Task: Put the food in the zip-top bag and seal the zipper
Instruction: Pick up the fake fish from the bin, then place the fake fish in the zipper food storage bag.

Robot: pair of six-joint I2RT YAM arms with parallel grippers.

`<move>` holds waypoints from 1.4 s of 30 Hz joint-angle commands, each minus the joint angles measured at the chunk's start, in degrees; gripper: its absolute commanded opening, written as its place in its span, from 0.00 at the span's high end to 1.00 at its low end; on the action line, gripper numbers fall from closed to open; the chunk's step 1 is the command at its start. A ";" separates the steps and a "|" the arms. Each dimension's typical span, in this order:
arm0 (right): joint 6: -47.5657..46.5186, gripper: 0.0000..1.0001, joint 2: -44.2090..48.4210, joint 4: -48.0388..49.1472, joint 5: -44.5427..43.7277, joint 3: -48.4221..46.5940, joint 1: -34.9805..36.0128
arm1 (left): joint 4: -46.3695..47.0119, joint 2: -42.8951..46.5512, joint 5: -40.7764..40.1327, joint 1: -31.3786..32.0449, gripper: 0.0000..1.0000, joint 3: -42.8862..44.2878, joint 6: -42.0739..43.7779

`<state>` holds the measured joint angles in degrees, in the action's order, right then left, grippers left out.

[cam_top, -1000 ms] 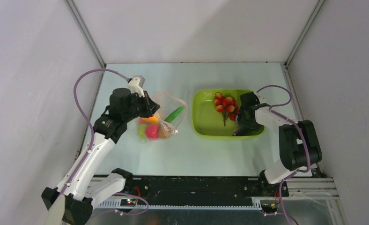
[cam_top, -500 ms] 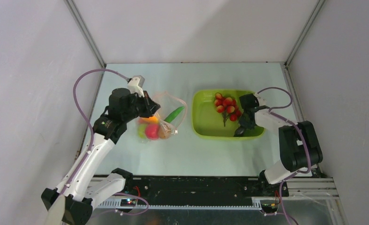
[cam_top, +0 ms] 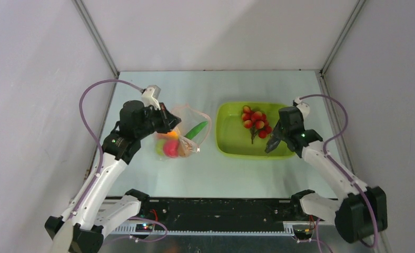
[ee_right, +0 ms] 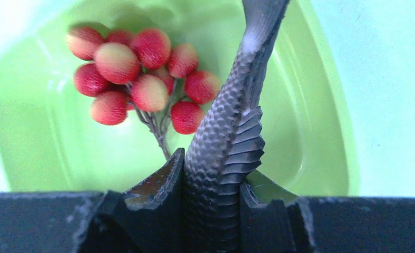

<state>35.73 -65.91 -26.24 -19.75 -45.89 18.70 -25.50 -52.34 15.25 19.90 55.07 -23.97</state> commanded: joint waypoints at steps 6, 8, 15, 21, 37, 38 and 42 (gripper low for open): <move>-6.56 0.91 15.08 7.24 4.08 -0.12 3.22 | -0.68 -1.83 0.65 -0.28 1.00 1.78 -4.69; -8.90 0.91 16.77 10.48 6.32 -0.47 6.26 | -1.00 -2.88 0.91 -0.30 1.00 1.76 -5.37; -14.88 0.93 18.02 30.85 16.31 -1.46 21.62 | -0.84 -4.42 3.66 -0.25 1.00 1.98 -6.35; -17.58 0.94 8.67 46.92 12.31 -4.90 34.39 | -0.78 -2.29 3.24 -0.36 1.00 1.79 -6.21; -28.90 0.87 -23.72 78.08 -6.67 -16.74 43.59 | 0.22 1.59 3.51 -0.39 1.00 1.01 -7.60; -29.32 0.87 -24.56 80.31 -6.77 -16.89 43.60 | 0.28 1.83 3.49 -0.39 1.00 0.92 -7.72; -33.10 0.85 -28.96 87.12 -12.72 -17.21 44.82 | 0.54 3.40 3.50 -0.39 1.00 0.55 -8.85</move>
<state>7.46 -92.38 48.25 -24.80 -60.45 62.35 -27.35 -51.59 17.80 19.84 55.07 -31.05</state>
